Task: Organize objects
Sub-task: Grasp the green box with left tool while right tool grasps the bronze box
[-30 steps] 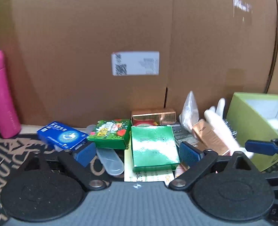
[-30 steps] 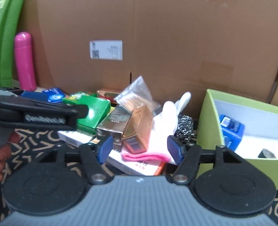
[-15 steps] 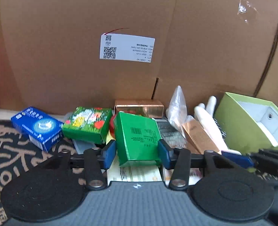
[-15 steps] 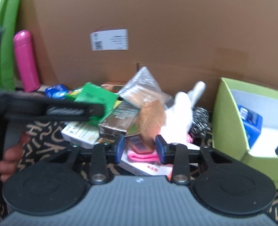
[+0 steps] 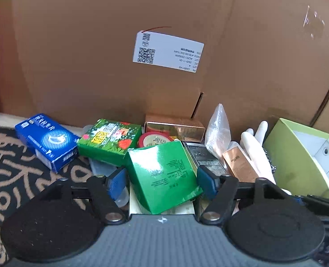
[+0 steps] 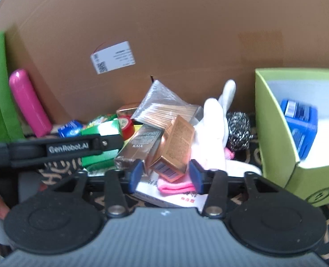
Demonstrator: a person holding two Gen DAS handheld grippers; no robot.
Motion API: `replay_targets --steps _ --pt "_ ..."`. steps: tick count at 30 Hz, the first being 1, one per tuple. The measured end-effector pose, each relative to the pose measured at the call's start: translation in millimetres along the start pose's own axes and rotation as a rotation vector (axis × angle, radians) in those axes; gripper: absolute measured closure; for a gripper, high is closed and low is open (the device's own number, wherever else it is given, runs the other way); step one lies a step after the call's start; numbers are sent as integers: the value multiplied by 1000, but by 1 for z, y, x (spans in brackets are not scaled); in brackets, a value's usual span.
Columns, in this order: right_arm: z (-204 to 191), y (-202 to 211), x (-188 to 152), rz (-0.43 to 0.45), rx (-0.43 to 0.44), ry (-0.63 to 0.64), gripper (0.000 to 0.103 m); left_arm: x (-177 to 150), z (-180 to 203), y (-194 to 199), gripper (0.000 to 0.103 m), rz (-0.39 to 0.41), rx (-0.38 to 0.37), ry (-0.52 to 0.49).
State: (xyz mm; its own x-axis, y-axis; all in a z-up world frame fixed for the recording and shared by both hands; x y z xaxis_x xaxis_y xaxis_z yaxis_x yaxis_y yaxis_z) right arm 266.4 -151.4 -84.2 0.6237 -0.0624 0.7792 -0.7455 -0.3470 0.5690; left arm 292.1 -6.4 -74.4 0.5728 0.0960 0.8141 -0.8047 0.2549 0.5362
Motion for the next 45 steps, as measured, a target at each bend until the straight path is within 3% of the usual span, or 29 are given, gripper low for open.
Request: replay_targets --steps 3,4,5,7,8,10,13,16,17,18,19,20,21,25,26,29,32,33,37,39,45 --pt "3 -8 4 -10 35 -37 39 0 -1 0 38 -8 -36 3" --pt "3 -10 4 -13 49 -45 42 -1 -2 3 39 -16 -48 9" --pt "1 -11 5 -16 61 -46 56 -2 -3 8 50 -12 -61 8" --pt "-6 -9 4 -20 79 -31 70 -4 -5 21 60 4 -83 -3" --pt "-10 -7 1 -25 91 -15 95 -7 -6 27 74 -10 -106 1" --pt "-24 -3 -8 -49 151 10 98 -16 -6 40 84 -40 -148 26" --pt "-46 4 -27 -62 138 107 98 -36 -4 63 84 -46 -170 5" --pt "-56 17 -43 -73 176 121 95 -52 -9 85 84 -38 -166 13" --pt "-58 22 -45 -59 167 133 95 -52 -17 88 79 -26 -148 34" --pt "-59 27 -45 -41 149 158 91 -54 -22 91 66 -16 -137 54" --pt "-59 32 -43 -21 126 186 74 -53 -25 91 57 -11 -135 72" --pt "-57 35 -39 -5 101 187 52 -51 -29 90 41 -7 -131 88" --pt "-54 39 -35 16 78 174 48 -51 -31 91 39 -1 -121 96" --pt "-42 38 -17 64 -31 188 47 -55 -32 87 36 -19 -66 55" --pt "-39 34 -13 63 -68 201 47 -57 -31 86 31 -27 -61 46" --pt "-37 17 -8 29 -107 246 47 -62 -29 90 21 -15 -43 -5" --pt "-40 -3 -9 -4 -140 311 46 -62 -21 81 19 -13 -11 -73" --pt "-41 -8 -10 -16 -130 321 47 -62 -19 76 19 -26 -4 -92" --pt "-38 -3 -16 -20 -87 289 70 -66 -17 59 21 -76 -11 -127" --pt "-36 6 -21 -24 -86 306 70 -67 -19 59 39 -50 -2 -147" --pt "-40 40 -40 -88 -9 348 70 -75 -30 80 39 -77 -40 -140"
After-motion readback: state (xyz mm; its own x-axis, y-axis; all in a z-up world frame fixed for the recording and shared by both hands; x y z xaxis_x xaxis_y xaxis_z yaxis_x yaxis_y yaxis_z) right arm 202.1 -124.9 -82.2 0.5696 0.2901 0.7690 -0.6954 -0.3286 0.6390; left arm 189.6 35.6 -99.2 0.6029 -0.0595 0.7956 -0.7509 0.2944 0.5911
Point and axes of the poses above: each gripper's, at about its wrist camera, not at the fingertips, and y roughly against the way its jaws point, z to its right, x to its top, the point moved 6 cm from there along -y, roughly the way its jaws point, and after that the axes turned 2 degrees about z, right-handed, at the moved point
